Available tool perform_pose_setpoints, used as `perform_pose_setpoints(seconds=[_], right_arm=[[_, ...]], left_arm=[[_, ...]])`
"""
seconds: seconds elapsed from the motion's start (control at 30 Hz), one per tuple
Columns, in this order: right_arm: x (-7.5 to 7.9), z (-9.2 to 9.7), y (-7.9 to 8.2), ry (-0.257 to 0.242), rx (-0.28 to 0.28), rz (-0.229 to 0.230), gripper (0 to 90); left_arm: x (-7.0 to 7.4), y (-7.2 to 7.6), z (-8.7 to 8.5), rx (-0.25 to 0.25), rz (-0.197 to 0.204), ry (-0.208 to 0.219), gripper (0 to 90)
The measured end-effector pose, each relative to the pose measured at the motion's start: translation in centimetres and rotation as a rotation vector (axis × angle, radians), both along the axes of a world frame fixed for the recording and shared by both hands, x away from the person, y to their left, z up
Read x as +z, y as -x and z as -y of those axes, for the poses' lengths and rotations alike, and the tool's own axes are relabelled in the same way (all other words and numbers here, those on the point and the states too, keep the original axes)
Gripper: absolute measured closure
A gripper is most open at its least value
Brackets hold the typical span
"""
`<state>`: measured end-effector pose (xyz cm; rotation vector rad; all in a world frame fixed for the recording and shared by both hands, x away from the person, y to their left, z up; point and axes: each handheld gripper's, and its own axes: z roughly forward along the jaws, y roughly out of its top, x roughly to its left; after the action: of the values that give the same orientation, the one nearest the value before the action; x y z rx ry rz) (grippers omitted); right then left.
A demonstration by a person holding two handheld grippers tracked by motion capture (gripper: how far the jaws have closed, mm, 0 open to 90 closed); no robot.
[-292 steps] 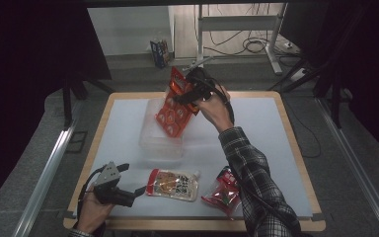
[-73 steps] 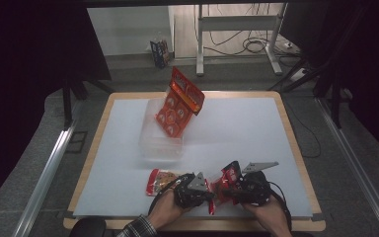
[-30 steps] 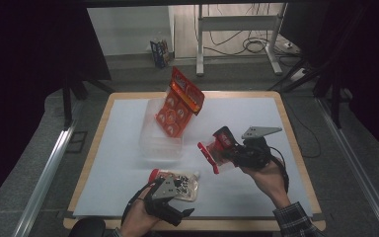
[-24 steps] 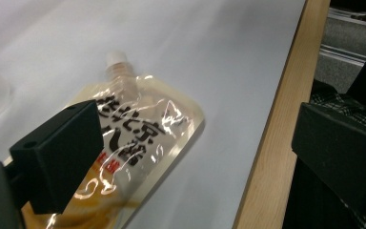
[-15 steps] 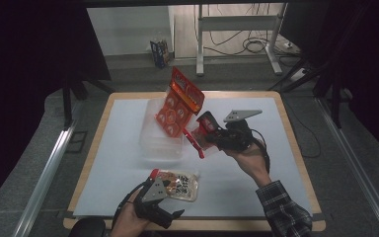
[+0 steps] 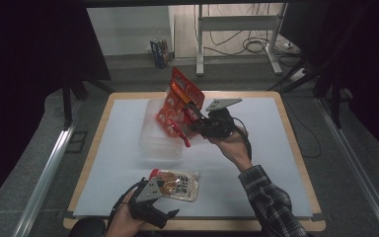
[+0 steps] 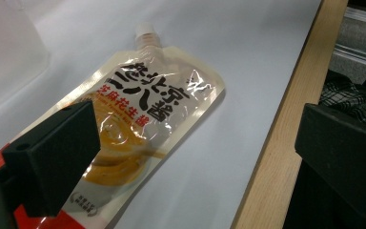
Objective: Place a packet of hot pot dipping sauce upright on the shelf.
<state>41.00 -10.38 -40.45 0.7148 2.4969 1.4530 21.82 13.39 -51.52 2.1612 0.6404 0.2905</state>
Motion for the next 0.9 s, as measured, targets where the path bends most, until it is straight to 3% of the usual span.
perform_pose_setpoints(seconds=[0.5,0.9], right_arm=[[-0.8,-4.6,-1.5,0.012,0.067,0.012,71.5],[-1.6,-7.0,-0.9,0.028,0.147,0.000,71.5]], left_arm=[[0.1,0.1,-0.6,0.011,-0.004,0.005,1.2],[0.1,0.2,-0.5,0.007,-0.003,0.000,1.2]])
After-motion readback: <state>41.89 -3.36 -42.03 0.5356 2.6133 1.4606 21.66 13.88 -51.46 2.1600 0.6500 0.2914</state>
